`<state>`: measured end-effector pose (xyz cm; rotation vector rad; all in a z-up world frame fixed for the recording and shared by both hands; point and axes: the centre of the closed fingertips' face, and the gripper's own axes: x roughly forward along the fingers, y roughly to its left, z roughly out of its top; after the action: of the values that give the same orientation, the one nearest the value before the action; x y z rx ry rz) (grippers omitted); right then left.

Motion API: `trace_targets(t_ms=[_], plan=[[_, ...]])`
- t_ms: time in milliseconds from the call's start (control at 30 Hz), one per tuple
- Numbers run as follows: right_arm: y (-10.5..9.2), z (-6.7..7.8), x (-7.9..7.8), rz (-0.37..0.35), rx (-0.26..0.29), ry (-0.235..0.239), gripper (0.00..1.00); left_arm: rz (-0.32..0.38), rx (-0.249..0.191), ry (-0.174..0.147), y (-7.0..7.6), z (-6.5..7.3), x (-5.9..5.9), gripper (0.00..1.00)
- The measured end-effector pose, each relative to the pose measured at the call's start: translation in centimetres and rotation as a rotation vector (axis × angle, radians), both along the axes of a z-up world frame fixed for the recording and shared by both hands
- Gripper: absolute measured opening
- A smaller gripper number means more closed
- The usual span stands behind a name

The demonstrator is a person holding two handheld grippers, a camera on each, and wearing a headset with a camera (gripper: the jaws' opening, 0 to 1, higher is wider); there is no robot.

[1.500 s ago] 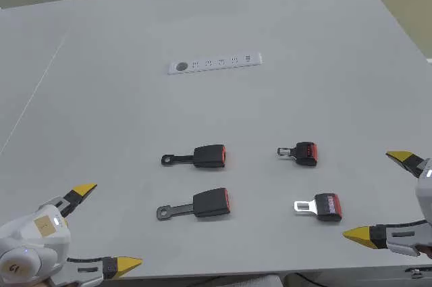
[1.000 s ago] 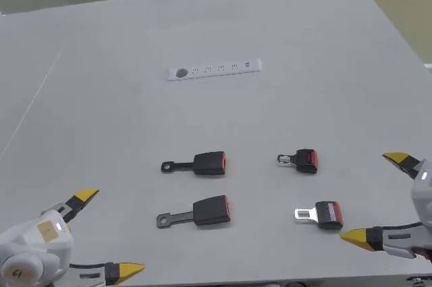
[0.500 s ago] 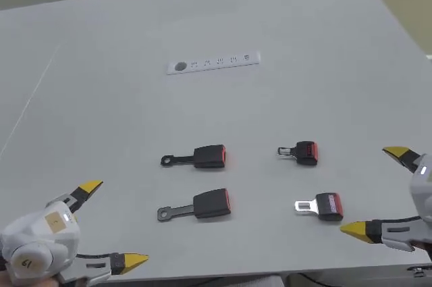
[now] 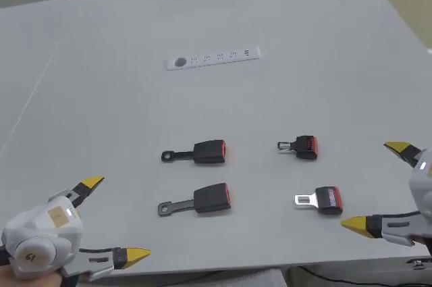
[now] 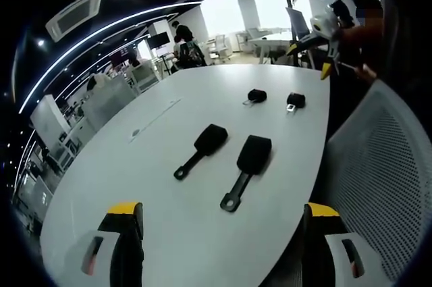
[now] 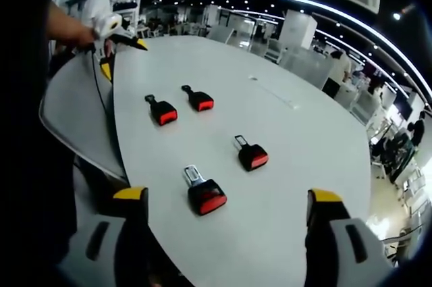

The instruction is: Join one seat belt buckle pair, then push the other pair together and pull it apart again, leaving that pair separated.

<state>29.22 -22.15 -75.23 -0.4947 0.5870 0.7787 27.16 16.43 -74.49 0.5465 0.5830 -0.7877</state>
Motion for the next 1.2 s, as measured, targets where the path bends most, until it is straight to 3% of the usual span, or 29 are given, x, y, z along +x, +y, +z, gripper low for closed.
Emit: trace_targets(t_ms=[767, 967, 1200], plan=[[-0.25, -0.14, -0.47, -0.013, 0.010, -0.006, 1.00, -0.007, 0.021, 0.010, -0.03, -0.45, -0.31, 1.00], [-0.32, -0.34, -0.77, -0.008, 0.006, 0.006, 0.97, -0.023, 0.049, 0.011, -0.11, -0.59, -0.24, 1.00], [-0.30, -0.44, -0.78, -0.006, 0.003, 0.015, 0.95, -0.023, 0.053, 0.017, -0.03, -0.74, -0.18, 1.00]])
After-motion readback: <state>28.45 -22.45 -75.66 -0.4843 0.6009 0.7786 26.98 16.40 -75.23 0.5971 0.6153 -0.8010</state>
